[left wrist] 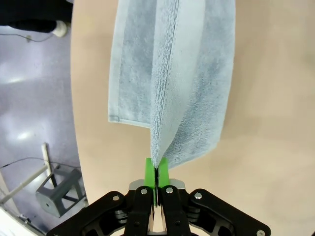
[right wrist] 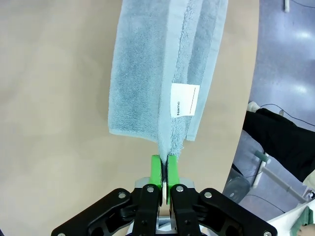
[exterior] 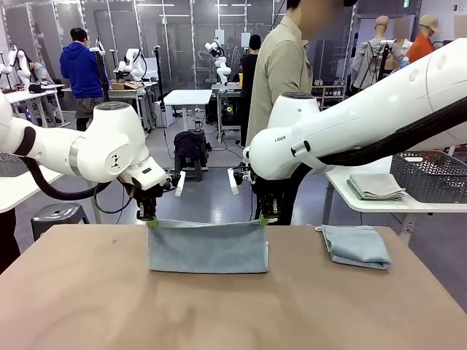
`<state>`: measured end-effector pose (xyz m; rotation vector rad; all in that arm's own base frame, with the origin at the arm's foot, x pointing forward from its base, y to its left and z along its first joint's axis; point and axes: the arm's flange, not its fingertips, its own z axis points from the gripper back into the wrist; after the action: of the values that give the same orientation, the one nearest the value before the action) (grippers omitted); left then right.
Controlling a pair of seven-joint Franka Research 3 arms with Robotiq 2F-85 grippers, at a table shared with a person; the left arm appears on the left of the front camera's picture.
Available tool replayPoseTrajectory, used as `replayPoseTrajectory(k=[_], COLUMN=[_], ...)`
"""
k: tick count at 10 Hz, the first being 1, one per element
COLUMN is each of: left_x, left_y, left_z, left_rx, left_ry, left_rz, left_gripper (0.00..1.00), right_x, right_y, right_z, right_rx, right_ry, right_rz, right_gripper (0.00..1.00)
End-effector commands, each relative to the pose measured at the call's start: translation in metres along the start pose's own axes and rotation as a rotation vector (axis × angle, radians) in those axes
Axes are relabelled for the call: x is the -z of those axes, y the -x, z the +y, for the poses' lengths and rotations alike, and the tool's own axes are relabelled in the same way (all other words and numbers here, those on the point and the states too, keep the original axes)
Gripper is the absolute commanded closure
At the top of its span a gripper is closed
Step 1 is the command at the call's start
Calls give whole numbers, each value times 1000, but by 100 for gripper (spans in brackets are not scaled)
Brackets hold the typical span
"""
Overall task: Fold the towels and place them in the basket.
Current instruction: When a person lays out a Towel with hook on the table, fold it in half twice.
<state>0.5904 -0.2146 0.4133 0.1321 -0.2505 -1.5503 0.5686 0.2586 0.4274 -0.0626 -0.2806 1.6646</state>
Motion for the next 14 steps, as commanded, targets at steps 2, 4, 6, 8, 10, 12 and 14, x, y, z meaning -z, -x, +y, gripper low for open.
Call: replayPoseTrajectory(k=[2,4,6,8,10,12,14], left_x=[16,36,49,58,60,54,46], left_y=[2,3,4,4,6,8,6], left_z=[33,44,52,57,57,55,53], left_rx=[40,64,73,81,76,89,92], left_ry=[93,125,145,158,158,126,98], left_rz=[-46,-59,-63,-61,-68,-82,-93], left_gripper=[97,97,97,97,91,71,52], right_x=[11,25,37,46,50,44,37], right_y=[5,8,11,15,15,15,15], right_z=[-17,-25,-31,-36,-38,-37,-34], right_rx=[7,43,79,107,106,101,98], right_ry=[-8,-21,-46,-57,-60,-42,-29], right_rz=[-40,-41,-51,-46,-55,-49,-44], right_gripper=[94,94,94,94,89,69,69])
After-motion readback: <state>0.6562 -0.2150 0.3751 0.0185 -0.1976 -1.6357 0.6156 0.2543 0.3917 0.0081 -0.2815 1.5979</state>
